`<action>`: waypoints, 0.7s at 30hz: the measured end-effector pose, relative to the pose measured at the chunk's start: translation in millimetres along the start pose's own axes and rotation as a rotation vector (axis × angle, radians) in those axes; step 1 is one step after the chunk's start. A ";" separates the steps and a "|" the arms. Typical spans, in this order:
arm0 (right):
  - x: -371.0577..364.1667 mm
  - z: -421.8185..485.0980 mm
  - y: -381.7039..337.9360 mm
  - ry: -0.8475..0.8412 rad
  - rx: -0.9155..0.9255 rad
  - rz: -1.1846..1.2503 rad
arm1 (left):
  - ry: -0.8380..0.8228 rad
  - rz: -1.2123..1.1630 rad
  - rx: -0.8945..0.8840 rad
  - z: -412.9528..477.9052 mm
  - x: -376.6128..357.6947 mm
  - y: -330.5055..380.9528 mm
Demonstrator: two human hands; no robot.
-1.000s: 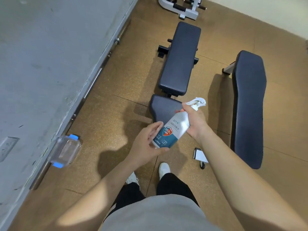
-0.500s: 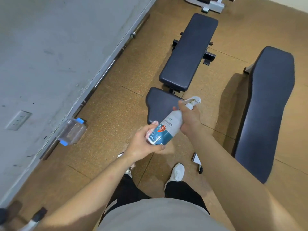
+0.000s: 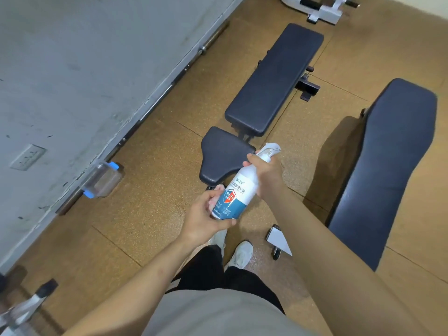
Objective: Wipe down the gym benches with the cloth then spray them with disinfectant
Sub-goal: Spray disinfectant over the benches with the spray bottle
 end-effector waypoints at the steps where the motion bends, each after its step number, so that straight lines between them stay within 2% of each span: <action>1: 0.7 1.9 -3.0 -0.004 0.018 -0.012 | -0.005 -0.001 -0.004 3.8 -1.1 0.4; 4: -2.0 6.9 -16.9 -0.009 0.050 -0.049 | 0.004 -0.043 -0.012 13.8 -6.9 6.4; 8: -10.5 12.2 -37.6 0.100 0.039 -0.159 | -0.001 -0.084 -0.019 32.1 -12.4 15.5; 12: -19.2 22.1 -49.9 0.103 0.038 -0.133 | -0.042 -0.110 -0.007 50.6 -12.2 21.4; 21: -23.7 47.3 -30.8 0.166 -0.042 -0.143 | -0.107 -0.156 0.076 70.6 -11.2 2.6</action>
Point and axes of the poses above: each hand's wrist, its own z-axis towards the middle knuckle, its own x-axis out of the back of the hand, y = z × x, the point moved 1 cm from there along z, towards the middle knuckle, and after that the axes turned 15 degrees about z, right-handed, at the moved point
